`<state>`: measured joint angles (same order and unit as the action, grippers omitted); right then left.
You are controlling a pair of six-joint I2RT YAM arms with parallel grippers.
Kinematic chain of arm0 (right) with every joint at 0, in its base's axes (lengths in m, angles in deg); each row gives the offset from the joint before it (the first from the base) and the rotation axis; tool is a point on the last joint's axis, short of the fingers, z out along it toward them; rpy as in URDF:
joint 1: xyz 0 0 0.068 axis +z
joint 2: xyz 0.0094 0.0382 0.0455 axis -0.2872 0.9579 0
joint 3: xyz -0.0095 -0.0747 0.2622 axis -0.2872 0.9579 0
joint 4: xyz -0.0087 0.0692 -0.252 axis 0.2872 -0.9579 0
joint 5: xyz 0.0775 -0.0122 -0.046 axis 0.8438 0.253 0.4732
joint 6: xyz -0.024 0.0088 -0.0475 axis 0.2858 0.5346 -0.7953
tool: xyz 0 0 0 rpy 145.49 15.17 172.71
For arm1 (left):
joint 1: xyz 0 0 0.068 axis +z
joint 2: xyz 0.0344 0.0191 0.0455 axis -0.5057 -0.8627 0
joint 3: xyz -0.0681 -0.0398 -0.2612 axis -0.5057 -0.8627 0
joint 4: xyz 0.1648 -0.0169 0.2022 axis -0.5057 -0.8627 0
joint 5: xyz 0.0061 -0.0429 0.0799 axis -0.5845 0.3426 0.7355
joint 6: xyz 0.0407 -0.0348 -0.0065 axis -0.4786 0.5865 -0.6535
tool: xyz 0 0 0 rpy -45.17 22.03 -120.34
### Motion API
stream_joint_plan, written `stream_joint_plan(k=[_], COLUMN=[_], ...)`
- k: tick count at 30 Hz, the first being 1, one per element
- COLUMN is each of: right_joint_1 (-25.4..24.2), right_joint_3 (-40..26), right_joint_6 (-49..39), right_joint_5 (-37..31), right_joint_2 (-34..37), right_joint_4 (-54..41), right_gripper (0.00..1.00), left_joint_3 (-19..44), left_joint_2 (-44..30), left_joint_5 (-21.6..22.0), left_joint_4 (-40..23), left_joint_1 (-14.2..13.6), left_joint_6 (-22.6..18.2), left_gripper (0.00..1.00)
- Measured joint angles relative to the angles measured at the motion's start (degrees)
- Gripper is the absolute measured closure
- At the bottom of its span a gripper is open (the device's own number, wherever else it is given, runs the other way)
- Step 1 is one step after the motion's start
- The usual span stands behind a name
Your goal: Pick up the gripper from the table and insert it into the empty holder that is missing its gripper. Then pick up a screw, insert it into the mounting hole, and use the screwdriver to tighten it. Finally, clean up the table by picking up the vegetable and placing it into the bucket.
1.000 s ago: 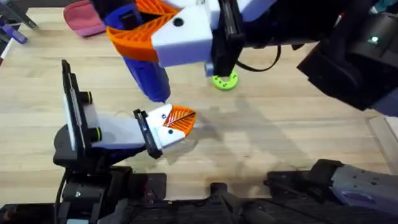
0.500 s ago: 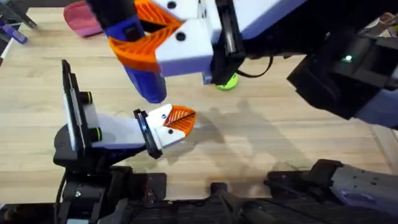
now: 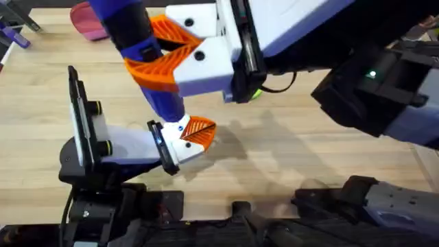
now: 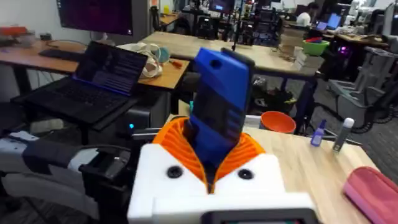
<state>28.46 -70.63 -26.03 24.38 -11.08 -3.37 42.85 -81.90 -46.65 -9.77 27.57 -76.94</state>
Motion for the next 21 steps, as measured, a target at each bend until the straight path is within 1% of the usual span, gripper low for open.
stream_joint_plan(k=[7,21], right_joint_1=[0.2,0.2], right_joint_3=[0.1,0.6], right_joint_6=[-0.2,-0.6], right_joint_5=[1.3,1.7], right_joint_2=[0.0,0.0], right_joint_4=[0.0,-0.1], right_gripper=[0.994,0.994], left_joint_3=[0.0,0.0], left_joint_2=[0.0,0.0], left_joint_5=[0.0,0.0], left_joint_4=[0.0,0.0], left_joint_1=[0.0,0.0], left_joint_6=[0.0,0.0], left_gripper=[0.981,0.981])
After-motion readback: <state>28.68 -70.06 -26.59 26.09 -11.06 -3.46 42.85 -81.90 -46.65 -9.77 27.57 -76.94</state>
